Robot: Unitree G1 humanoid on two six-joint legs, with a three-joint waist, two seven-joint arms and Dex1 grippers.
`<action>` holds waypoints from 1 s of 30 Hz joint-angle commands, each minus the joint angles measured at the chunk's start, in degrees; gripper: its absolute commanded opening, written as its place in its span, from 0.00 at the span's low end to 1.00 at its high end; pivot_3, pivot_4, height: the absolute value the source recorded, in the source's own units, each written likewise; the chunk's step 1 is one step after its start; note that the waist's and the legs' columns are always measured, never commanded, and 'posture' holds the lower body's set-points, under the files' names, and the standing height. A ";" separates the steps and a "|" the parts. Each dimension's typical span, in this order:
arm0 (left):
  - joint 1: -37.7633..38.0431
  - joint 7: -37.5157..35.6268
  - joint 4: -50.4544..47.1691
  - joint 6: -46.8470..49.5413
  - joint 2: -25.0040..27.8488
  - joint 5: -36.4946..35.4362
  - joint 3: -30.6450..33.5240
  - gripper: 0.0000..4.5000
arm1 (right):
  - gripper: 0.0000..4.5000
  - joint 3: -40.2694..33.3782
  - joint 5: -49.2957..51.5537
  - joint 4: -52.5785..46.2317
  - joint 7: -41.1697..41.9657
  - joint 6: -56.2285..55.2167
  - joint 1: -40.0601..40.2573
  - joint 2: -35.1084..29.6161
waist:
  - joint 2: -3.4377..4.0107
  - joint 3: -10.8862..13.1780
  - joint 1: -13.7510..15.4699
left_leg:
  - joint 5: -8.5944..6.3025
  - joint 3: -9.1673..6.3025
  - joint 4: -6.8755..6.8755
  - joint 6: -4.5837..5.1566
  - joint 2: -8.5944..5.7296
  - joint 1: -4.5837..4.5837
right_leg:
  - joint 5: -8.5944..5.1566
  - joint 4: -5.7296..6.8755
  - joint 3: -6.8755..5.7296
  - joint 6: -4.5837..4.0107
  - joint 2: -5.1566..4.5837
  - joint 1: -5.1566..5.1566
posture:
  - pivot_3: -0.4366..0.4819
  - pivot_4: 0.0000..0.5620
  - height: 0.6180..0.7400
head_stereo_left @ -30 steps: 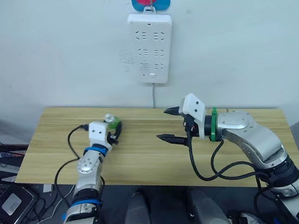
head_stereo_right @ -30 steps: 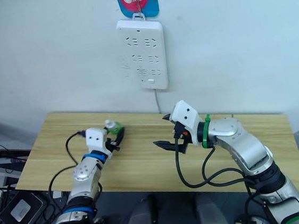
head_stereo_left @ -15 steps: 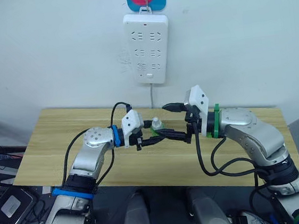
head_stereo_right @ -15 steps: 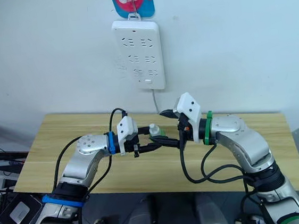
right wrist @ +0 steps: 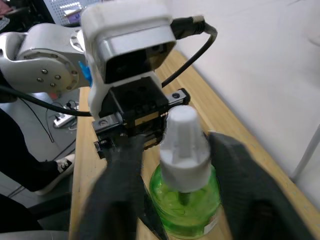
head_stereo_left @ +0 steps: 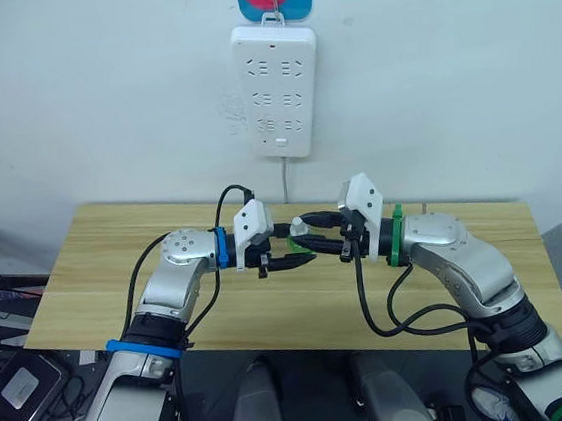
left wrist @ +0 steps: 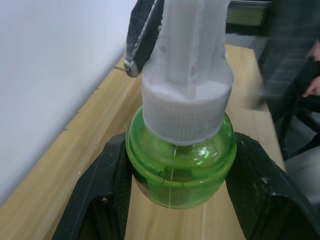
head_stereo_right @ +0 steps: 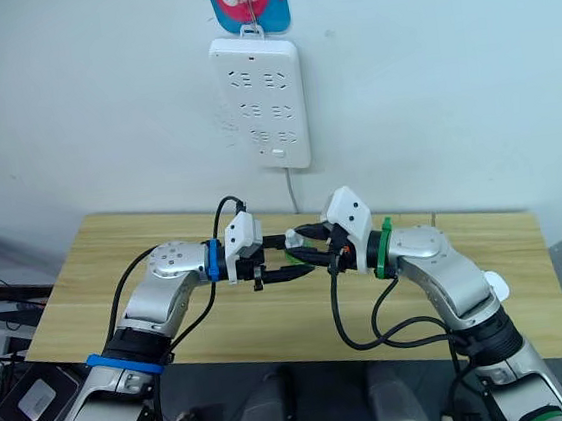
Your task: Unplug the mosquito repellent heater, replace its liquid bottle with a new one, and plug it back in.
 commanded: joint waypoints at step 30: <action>8.02 -9.64 -13.97 -4.16 2.43 -1.03 -5.00 0.50 | 0.29 5.76 1.20 24.68 46.01 -18.79 -18.30 -5.78 | 0.02 -0.10 0.48 | 0.02 -0.39 0.23 0.00 0.00 0.02 | 0.02 0.10 -0.37 -0.04 -0.01 0.22 | 0.51 0.42 1.00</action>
